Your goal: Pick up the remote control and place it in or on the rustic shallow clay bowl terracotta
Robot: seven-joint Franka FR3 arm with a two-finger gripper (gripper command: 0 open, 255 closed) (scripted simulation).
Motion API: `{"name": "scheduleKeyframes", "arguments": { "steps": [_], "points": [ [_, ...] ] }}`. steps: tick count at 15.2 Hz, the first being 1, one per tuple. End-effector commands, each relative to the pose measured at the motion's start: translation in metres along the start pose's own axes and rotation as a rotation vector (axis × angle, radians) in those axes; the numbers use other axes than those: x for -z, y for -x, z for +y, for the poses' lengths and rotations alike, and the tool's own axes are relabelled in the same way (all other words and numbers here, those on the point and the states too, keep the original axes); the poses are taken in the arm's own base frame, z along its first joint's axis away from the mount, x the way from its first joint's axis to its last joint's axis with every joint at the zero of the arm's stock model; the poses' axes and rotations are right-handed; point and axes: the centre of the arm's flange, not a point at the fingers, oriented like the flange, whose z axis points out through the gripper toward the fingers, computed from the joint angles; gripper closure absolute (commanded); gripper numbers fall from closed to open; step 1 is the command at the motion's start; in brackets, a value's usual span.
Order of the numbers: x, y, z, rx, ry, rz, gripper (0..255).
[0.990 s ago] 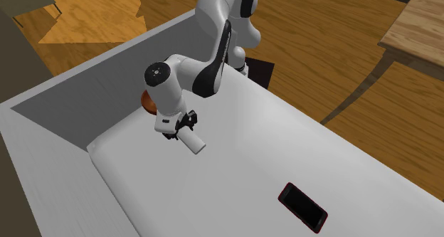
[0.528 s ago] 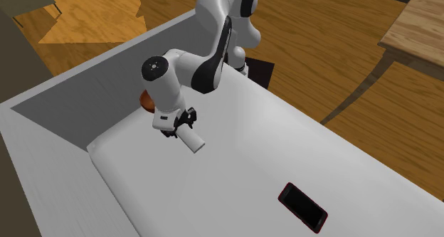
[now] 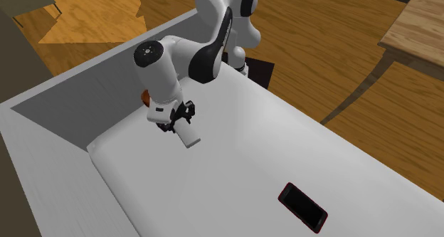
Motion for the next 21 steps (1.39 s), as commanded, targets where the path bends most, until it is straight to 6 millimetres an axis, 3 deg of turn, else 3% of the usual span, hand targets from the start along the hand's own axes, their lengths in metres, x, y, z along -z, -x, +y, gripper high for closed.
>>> {"name": "scheduleKeyframes", "arguments": {
  "steps": [1, 16, 21],
  "points": [
    [0.010, 0.001, -0.001, 0.000, 0.000, 0.000, 255],
    [0.088, 0.001, -0.002, 0.000, 0.000, 0.000, 255],
    [0.088, 0.067, -0.002, 0.000, 0.000, 0.000, 255]
  ]
}}
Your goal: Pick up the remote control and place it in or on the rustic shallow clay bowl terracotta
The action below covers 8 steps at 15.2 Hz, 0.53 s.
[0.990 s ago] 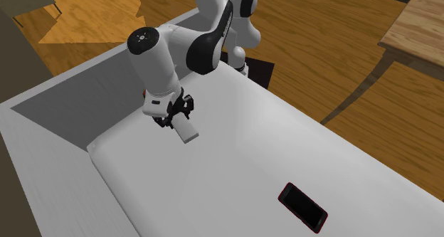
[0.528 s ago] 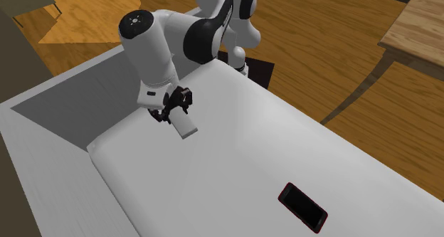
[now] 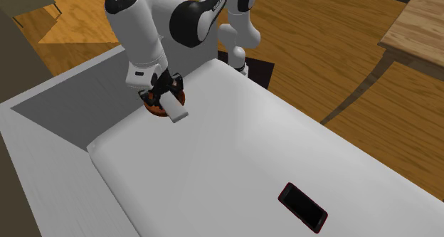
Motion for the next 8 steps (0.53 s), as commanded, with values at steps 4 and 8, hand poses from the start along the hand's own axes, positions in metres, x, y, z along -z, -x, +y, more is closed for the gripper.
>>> {"name": "scheduleKeyframes", "arguments": {
  "steps": [4, 8],
  "points": [
    [-0.001, 0.063, 0.002, 0.001, 0.000, 0.001, 255],
    [0.000, 0.116, 0.002, 0.001, 0.000, 0.001, 255]
  ]
}}
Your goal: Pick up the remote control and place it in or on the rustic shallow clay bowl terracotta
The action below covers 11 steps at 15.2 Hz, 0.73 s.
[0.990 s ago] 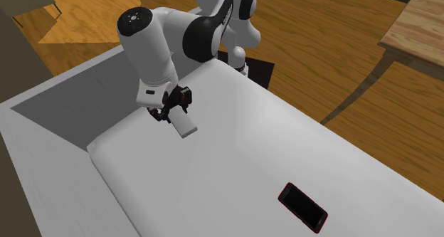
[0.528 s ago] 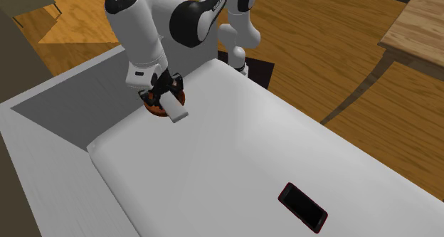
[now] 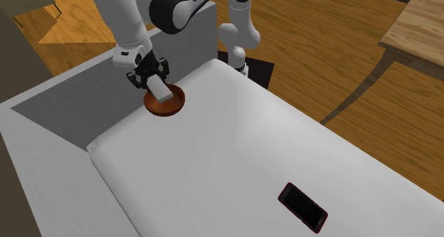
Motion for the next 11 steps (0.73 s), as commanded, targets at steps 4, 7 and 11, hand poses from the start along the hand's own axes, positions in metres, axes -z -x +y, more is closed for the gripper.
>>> {"name": "scheduleKeyframes", "arguments": {
  "steps": [4, 7, 11],
  "points": [
    [0.004, 0.066, 0.000, 0.001, 0.000, 0.000, 255],
    [-0.006, 0.073, 0.000, 0.001, 0.000, 0.000, 255],
    [-0.028, 0.073, 0.001, 0.001, 0.000, 0.000, 255]
  ]
}}
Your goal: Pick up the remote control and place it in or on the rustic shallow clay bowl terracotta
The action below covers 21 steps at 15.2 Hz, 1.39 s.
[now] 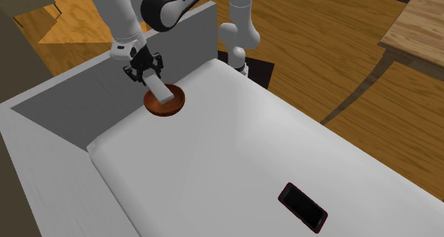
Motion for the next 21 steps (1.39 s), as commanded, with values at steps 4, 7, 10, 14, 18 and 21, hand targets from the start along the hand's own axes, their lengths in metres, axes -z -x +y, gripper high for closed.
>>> {"name": "scheduleKeyframes", "arguments": {
  "steps": [4, 7, 10, 14, 18, 21],
  "points": [
    [-0.028, 0.007, 0.002, -0.011, 0.004, -0.011, 255],
    [-0.046, 0.007, 0.002, -0.011, 0.004, -0.011, 255],
    [-0.046, 0.007, 0.002, -0.011, 0.004, -0.011, 255],
    [-0.046, 0.007, 0.002, -0.011, 0.004, -0.011, 255],
    [-0.046, 0.008, 0.002, -0.011, 0.004, -0.011, 0],
    [-0.046, 0.007, 0.002, -0.011, 0.004, -0.011, 0]
  ]
}}
